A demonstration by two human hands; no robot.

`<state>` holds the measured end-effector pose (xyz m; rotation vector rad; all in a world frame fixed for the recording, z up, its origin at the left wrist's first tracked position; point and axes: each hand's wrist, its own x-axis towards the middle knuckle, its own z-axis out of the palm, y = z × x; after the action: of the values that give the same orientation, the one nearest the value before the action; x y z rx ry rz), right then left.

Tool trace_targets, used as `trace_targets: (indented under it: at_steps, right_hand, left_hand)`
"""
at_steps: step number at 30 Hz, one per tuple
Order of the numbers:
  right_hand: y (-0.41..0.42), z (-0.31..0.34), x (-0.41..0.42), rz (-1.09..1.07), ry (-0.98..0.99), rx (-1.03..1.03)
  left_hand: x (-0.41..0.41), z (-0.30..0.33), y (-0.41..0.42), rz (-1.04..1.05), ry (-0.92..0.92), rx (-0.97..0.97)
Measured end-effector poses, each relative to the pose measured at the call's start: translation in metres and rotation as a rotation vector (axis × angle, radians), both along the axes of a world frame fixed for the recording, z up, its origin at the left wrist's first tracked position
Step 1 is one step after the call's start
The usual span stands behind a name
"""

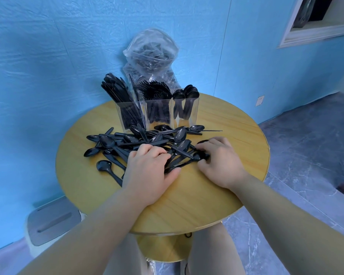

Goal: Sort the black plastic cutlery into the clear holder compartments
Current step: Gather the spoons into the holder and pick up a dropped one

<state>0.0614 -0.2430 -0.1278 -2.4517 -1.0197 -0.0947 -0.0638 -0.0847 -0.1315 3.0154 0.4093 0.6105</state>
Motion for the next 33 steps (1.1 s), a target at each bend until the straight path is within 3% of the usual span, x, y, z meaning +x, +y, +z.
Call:
trace_targets:
  at_steps: [5, 9, 20, 28, 33]
  right_hand:
    - [-0.003, 0.002, -0.001, -0.06, -0.026, 0.149]
    - [0.0, 0.001, 0.004, -0.213, 0.024, 0.073]
    - [0.0, 0.005, -0.001, -0.133, 0.1, 0.179]
    - [0.003, 0.001, 0.005, -0.067, 0.061, 0.022]
    - [0.001, -0.001, 0.004, -0.064, 0.058, 0.115]
  left_hand:
    - [-0.001, -0.001, 0.001, -0.012, -0.022, -0.01]
    - [-0.001, -0.001, 0.001, -0.006, -0.012, -0.027]
    - [0.0, 0.004, 0.001, -0.007, 0.077, -0.052]
    - [0.0, 0.008, -0.002, -0.035, 0.086, -0.111]
    - [-0.003, 0.008, -0.002, -0.066, 0.134, -0.088]
